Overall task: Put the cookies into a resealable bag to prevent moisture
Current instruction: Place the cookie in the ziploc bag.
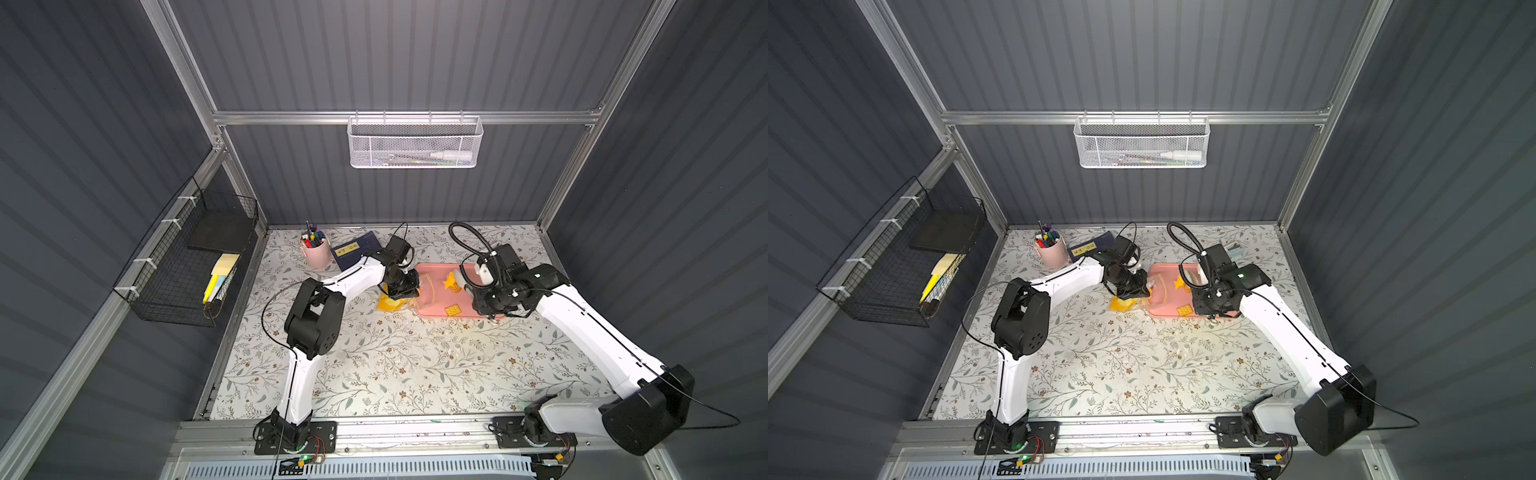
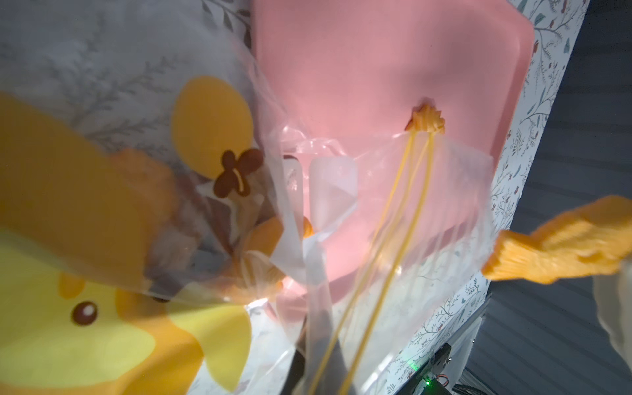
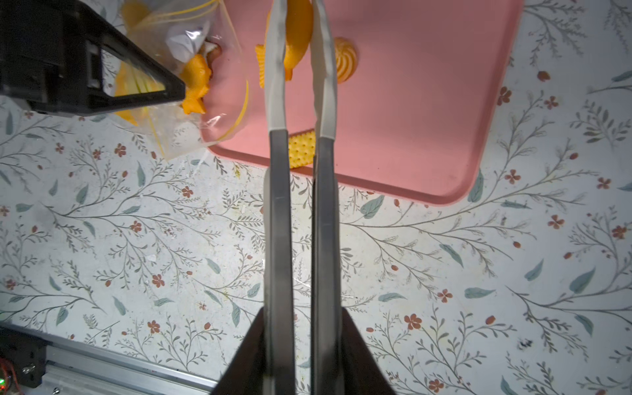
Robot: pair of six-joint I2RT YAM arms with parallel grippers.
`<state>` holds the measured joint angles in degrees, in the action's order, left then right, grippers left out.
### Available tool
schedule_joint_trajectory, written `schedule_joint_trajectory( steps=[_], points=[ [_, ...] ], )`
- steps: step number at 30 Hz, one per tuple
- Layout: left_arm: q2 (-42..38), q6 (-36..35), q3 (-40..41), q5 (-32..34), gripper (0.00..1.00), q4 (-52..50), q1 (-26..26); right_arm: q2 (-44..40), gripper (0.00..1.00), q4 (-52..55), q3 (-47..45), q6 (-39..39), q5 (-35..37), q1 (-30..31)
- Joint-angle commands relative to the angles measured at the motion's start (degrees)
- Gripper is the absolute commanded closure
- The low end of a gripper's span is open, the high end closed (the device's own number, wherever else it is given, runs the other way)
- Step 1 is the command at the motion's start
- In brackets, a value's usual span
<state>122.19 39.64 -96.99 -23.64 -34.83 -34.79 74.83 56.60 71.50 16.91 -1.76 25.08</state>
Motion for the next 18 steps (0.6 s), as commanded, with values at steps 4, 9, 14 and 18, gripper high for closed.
schedule_joint_trajectory(
  steps=[4, 9, 14, 18],
  points=[
    [1.03, 0.54, -2.58, -1.21, 1.00, -0.50, -0.33, -0.04, 0.69, -5.50, -0.33, 0.80, -5.89, 1.14],
    [0.78, 0.25, -3.35, -0.88, 1.00, -1.55, -0.37, 2.27, 0.69, -8.99, -1.06, 2.22, -7.27, 3.18],
    [0.20, 0.48, -3.32, -0.94, 1.00, -1.71, -0.33, 5.30, 0.69, -10.71, -1.19, 3.76, -5.23, 4.60],
    [-0.89, -0.09, -3.66, -0.54, 1.00, -2.62, -0.36, 6.97, 0.62, -12.30, -1.02, 4.01, -4.30, 4.79]
  ],
)
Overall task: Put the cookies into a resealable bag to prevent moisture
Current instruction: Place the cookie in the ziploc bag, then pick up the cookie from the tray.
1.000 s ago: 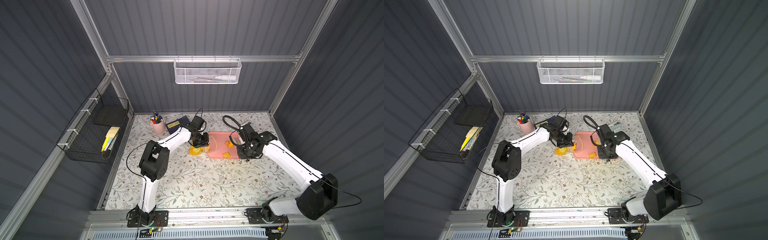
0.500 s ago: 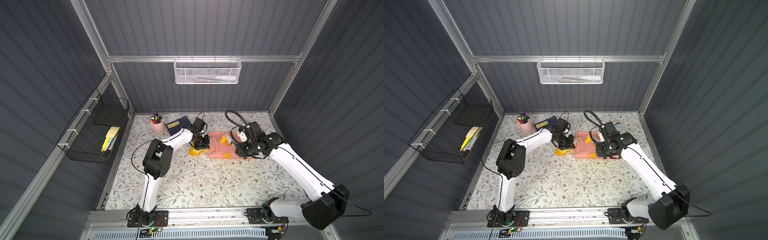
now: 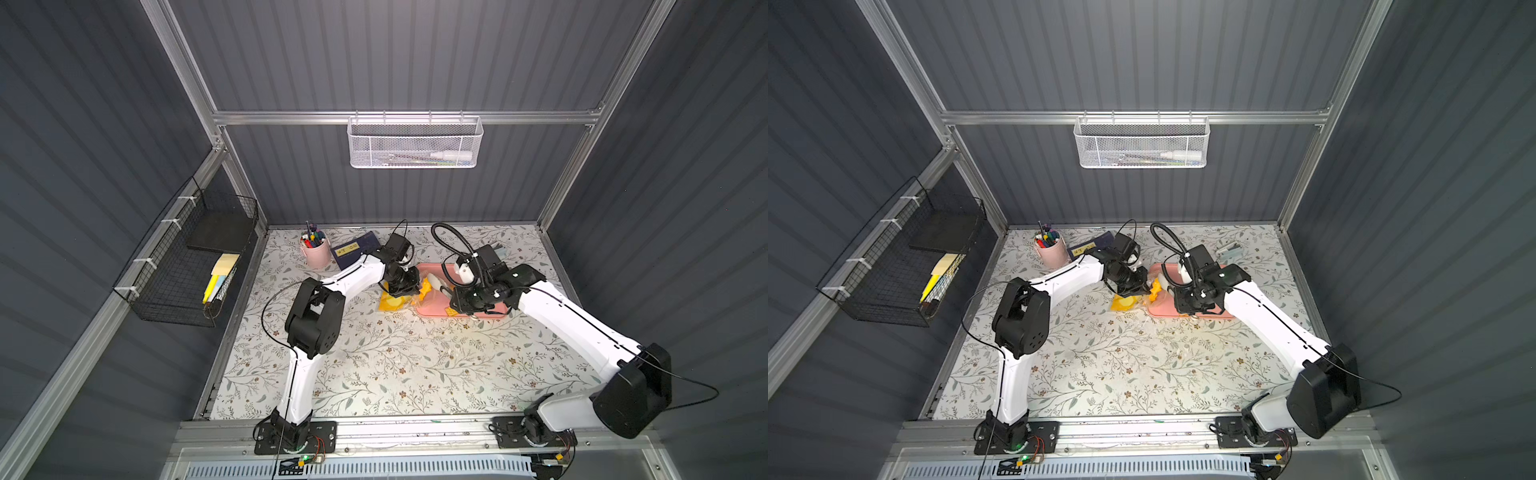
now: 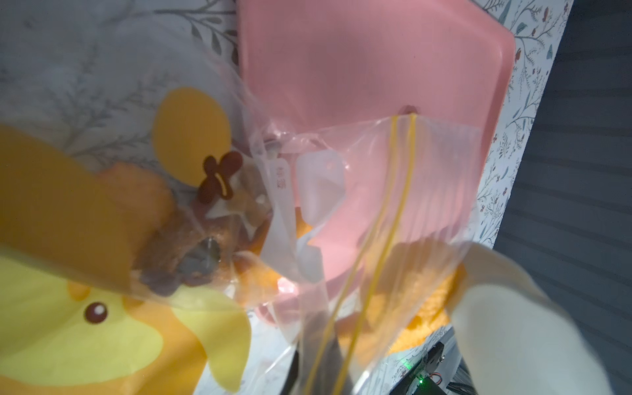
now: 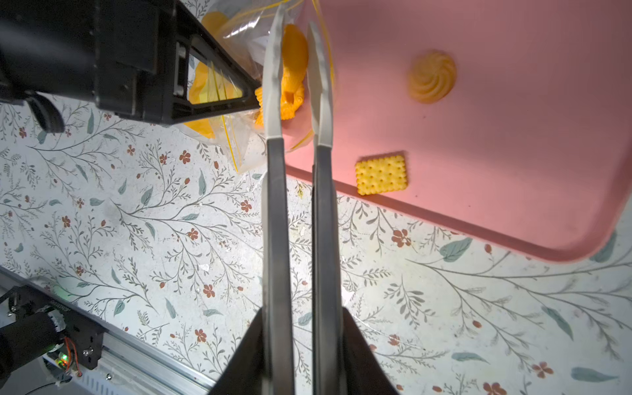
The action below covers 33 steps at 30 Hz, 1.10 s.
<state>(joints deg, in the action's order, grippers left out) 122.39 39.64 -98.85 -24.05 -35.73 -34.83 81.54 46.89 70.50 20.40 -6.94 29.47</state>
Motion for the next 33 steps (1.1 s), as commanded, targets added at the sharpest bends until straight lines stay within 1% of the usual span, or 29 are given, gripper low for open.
schedule_joint_trajectory(
  steps=[1, 7, 10, 13, 15, 17, 18, 19, 21, 27, 33],
  points=[
    [-1.33, -0.33, -1.94, 0.20, 1.00, -2.18, -0.32, 0.38, 0.60, -2.77, 0.37, 0.43, 1.05, 0.36],
    [-1.64, -0.92, -1.63, 1.25, 1.00, -3.01, -0.15, -1.69, 0.59, -1.82, 1.55, -1.12, 3.46, 0.15],
    [-1.53, -1.11, -1.56, 2.25, 1.00, -3.37, 0.01, -4.19, 0.59, -0.29, 1.85, -2.40, 5.51, -0.42],
    [-1.92, -1.40, -2.03, 3.41, 1.00, -3.89, 0.43, -6.76, 0.58, 1.85, 1.62, -3.34, 7.39, -2.33],
    [-2.34, -1.95, -3.25, 4.37, 1.00, -5.04, 0.80, -6.88, 0.57, 3.50, 1.05, -4.13, 8.75, -4.03],
    [-3.00, -2.67, -4.83, 4.77, 1.00, -6.11, 0.99, -5.89, 0.56, 5.02, 0.40, -4.96, 11.00, -4.90],
    [-3.36, -3.02, -5.56, 6.73, 1.00, -6.51, 0.99, -4.91, 0.55, 5.55, -0.04, -5.42, 12.14, -4.95],
    [-3.72, -3.29, -6.11, 7.12, 1.00, -6.87, 1.01, -3.84, 0.54, 5.80, -0.29, -5.72, 13.04, -4.97],
    [-4.15, -3.51, -6.45, 7.49, 1.00, -7.25, 0.99, -1.80, 0.52, 5.15, -0.92, -5.90, 13.53, -4.96],
    [-3.47, -2.41, -2.71, 5.99, 1.00, -5.28, 1.08, 4.60, 0.47, 2.82, 0.00, -5.87, 16.11, -4.88],
    [-2.88, -1.89, -1.09, 5.60, 1.00, -4.00, 1.04, 9.93, 0.46, 5.27, 2.52, -6.31, 20.12, -3.94]
  ],
)
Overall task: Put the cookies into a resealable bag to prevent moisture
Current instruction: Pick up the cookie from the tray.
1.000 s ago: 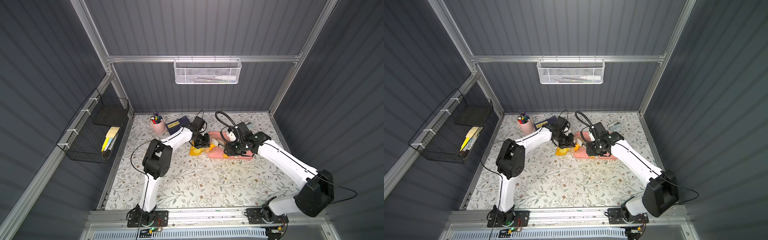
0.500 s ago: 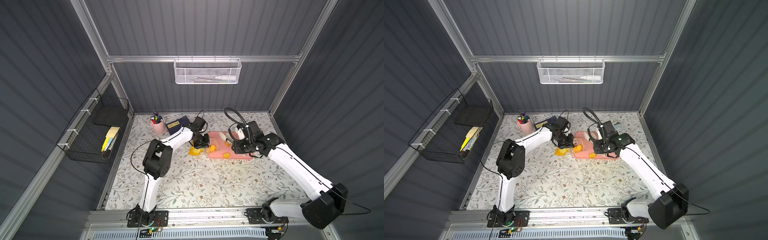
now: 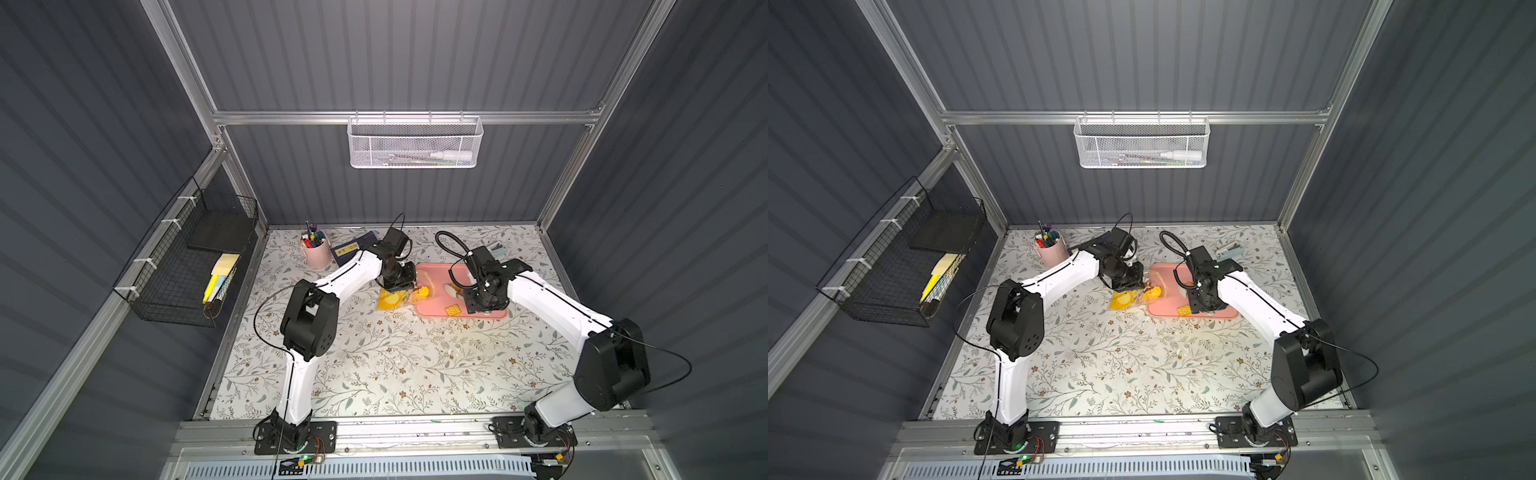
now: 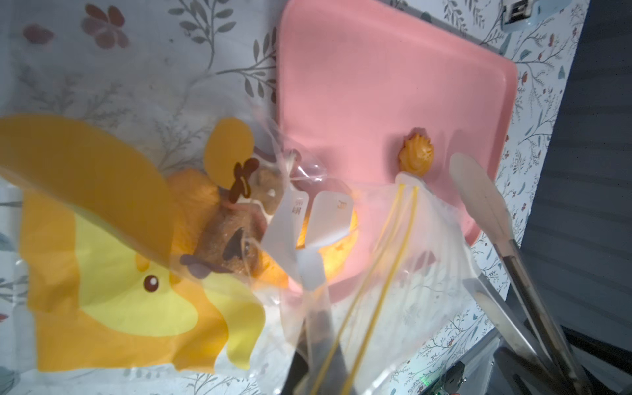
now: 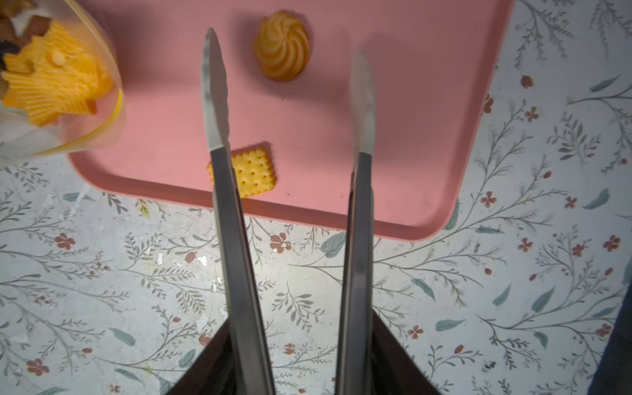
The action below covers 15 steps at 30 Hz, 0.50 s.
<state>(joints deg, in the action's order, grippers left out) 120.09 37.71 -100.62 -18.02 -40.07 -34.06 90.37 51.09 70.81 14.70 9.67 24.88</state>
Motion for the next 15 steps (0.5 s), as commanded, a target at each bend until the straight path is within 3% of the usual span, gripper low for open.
schedule_joint_trajectory(
  steps=[1, 4, 8, 15],
  points=[
    [-0.49, -0.01, 0.75, -0.44, 1.00, 0.39, 0.28, 1.56, 0.47, 1.03, 1.99, -0.85, 3.49, 0.74],
    [-0.16, 0.11, 0.81, -0.44, 1.00, 0.57, 0.34, 2.73, 0.48, -0.05, 1.37, -1.40, 2.77, 0.95],
    [-0.08, 0.12, 0.82, -2.28, 1.00, 0.61, 0.31, 3.72, 0.59, 0.33, 2.40, -1.83, 2.12, 1.21],
    [0.13, 0.34, 1.58, -2.74, 1.00, 1.31, 0.30, -0.38, 0.68, 1.28, 2.54, -1.34, 1.32, 1.31]
  ],
)
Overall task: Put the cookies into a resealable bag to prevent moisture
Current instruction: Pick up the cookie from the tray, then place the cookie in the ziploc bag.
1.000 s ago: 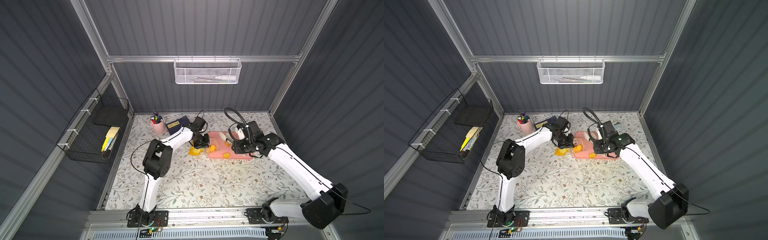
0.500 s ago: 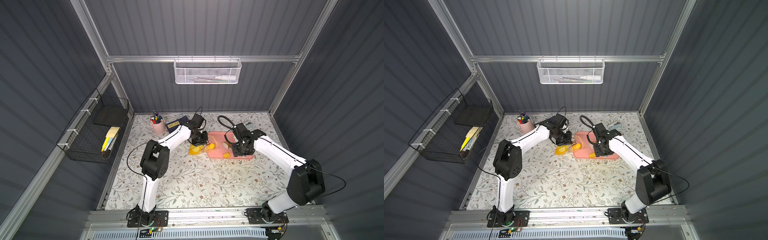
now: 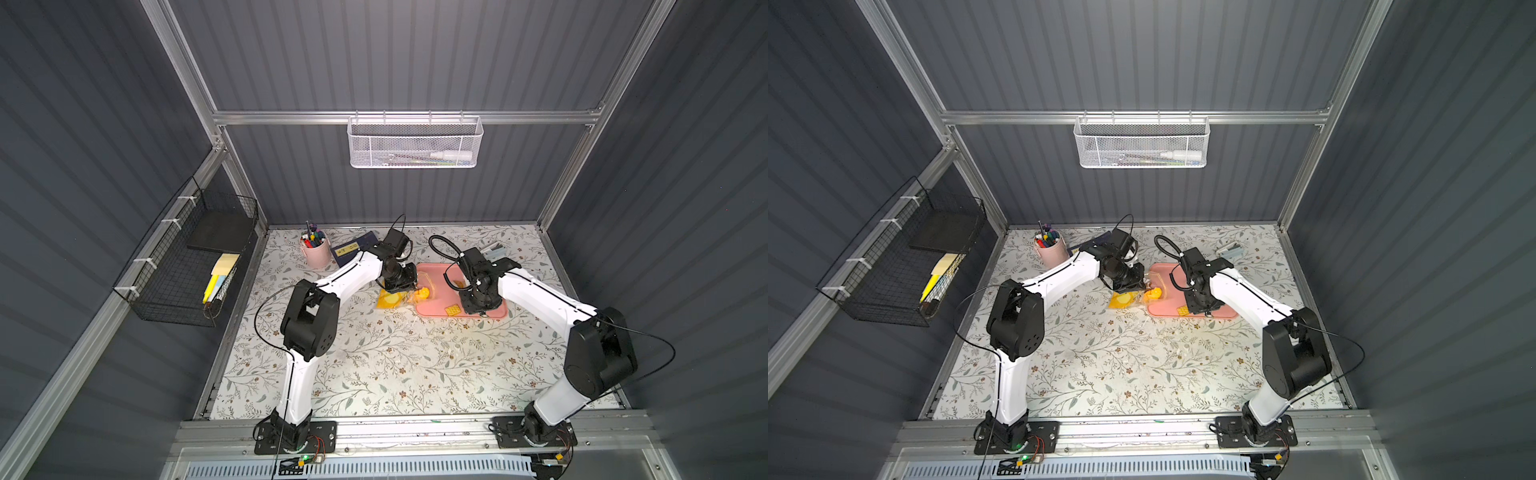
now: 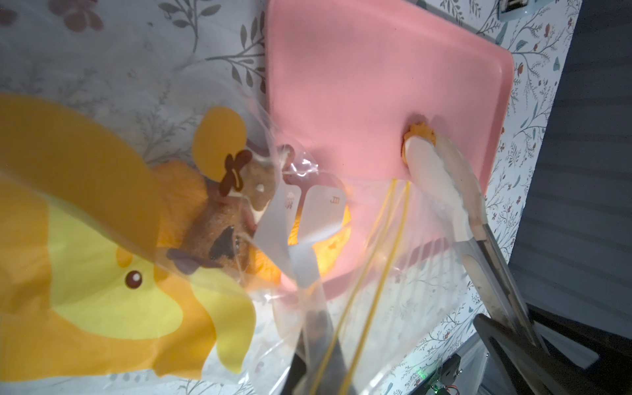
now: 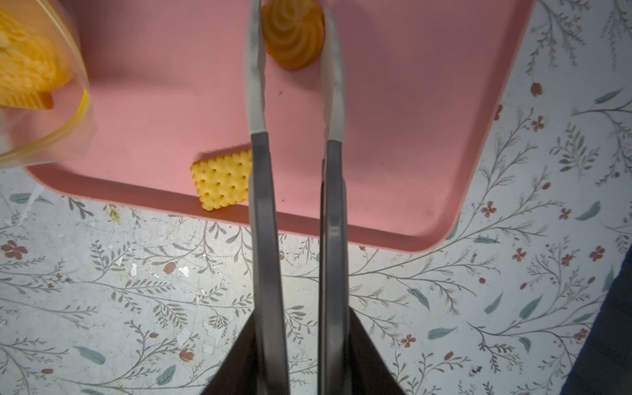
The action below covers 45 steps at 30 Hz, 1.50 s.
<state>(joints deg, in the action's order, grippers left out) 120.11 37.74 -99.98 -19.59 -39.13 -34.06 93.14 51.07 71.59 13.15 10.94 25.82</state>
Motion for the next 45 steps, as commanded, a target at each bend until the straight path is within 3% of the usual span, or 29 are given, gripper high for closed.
schedule_joint_trajectory(
  steps=[1, 5, 11, 18, 26, 29, 38, 45],
  points=[
    [0.28, 0.31, 1.05, -1.22, 1.00, 0.50, 0.31, -4.19, 0.69, 1.53, 1.78, 0.20, -0.01, 0.37],
    [1.24, 0.23, 0.86, -1.74, 1.00, 0.86, 0.25, -10.19, 0.69, 2.50, 2.11, -0.68, -3.58, 0.37],
    [1.79, 0.41, 0.38, -2.47, 1.00, 1.36, 0.23, -17.28, 0.68, 1.43, 1.87, -2.54, -15.49, 1.26],
    [1.10, 0.63, 0.18, -2.64, 1.00, 1.26, 0.23, -15.23, 0.68, -3.77, -0.26, 0.38, -20.98, 2.64],
    [0.06, 0.46, 0.05, -2.47, 1.00, 0.55, 0.23, -9.46, 0.65, -5.53, 0.64, 2.31, -21.05, 3.88],
    [-0.11, 0.39, -0.19, -2.43, 1.00, 0.46, 0.23, -9.70, 0.59, -5.37, 0.66, 2.19, -20.67, 3.95],
    [0.38, -0.30, -1.07, -1.47, 1.00, -0.19, 0.40, -17.63, 0.51, -0.33, 1.10, 0.33, -15.42, 3.25],
    [0.16, -2.68, -7.92, 3.02, 1.00, -3.97, 1.02, -22.16, 0.46, 10.73, -1.62, -0.14, -6.93, 1.67]
  ],
)
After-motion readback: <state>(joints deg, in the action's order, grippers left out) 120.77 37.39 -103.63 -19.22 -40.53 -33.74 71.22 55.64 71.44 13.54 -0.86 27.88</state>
